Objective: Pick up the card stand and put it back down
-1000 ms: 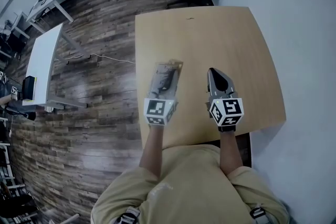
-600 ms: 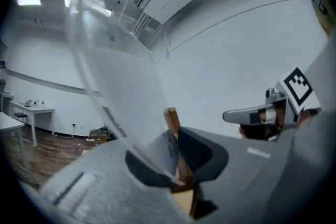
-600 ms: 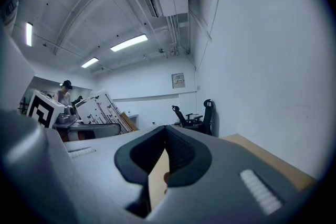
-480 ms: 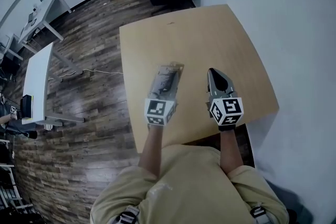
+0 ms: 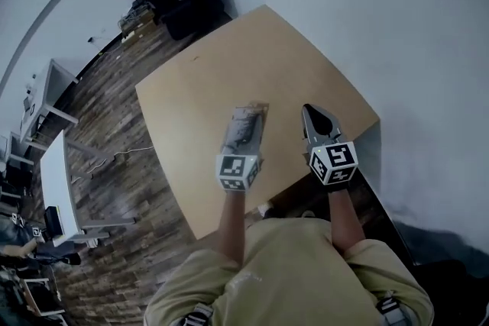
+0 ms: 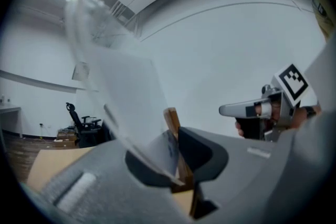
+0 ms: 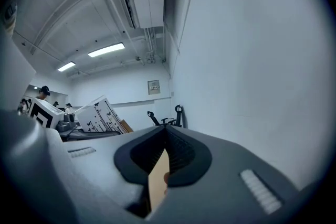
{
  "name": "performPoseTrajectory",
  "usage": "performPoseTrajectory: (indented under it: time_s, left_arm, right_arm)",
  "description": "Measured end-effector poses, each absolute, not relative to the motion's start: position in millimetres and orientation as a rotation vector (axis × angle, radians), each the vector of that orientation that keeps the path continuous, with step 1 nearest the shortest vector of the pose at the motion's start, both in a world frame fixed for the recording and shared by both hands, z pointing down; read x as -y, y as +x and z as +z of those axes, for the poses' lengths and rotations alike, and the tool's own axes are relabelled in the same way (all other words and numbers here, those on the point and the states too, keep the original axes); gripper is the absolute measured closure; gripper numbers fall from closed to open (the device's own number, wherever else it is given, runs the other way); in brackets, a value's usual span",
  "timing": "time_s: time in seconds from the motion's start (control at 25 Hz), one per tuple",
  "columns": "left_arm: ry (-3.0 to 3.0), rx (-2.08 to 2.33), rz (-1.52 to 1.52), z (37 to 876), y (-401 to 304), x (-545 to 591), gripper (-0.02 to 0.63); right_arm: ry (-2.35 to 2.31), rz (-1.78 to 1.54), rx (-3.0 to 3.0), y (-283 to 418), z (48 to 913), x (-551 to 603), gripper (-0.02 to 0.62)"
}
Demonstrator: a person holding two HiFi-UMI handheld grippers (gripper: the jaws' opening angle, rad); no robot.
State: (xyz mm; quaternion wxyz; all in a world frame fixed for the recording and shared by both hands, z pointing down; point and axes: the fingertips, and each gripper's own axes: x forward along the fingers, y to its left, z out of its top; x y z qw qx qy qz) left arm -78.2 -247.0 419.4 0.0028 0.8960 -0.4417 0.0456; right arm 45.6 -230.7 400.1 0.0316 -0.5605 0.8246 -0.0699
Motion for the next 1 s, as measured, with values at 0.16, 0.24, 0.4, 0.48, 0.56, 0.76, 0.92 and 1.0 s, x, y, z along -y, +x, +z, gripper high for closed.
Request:
performPoseTrajectory:
  time_s: [0.16,0.24,0.4,0.48,0.56,0.76,0.92,1.0]
  left_arm:
    - [2.886,1.225,0.196,429.1,11.7,216.8,0.561]
    - [2.916,1.147,0.217,433.7,54.0,202.3,0.561]
    - [2.936,1.025,0.267,454.1,116.2,178.6,0.561]
    - [2.943,0.969,0.304,460.9,143.5,162.6,0.561]
    - [2.952,0.920,0.337,465.9,169.1,151.2,0.561]
    - [2.945,0.799,0.416,497.7,211.7,148.7,0.561]
    - [2.931,0.715,0.493,534.7,240.7,164.6,0.561]
    - [2.927,0.661,0.523,559.4,252.9,177.4,0.561]
  right_arm:
    - [-1.827,-0.226,-2.423,130.3,400.2,194.9,0.589]
    - [-1.876,-0.238,-2.364,171.2,402.2,177.9,0.589]
    - [-1.963,-0.290,-2.251,235.8,427.1,150.3,0.589]
    - [-1.999,-0.357,-2.179,265.0,442.3,132.5,0.589]
    - [-2.020,-0.423,-2.130,287.2,457.2,118.7,0.589]
    - [-2.066,-0.506,-2.080,311.2,492.2,107.2,0.589]
    - [-2.122,-0.577,-1.987,334.9,520.8,107.1,0.589]
    - [-2.151,-0.627,-1.939,343.0,544.0,108.7,0.589]
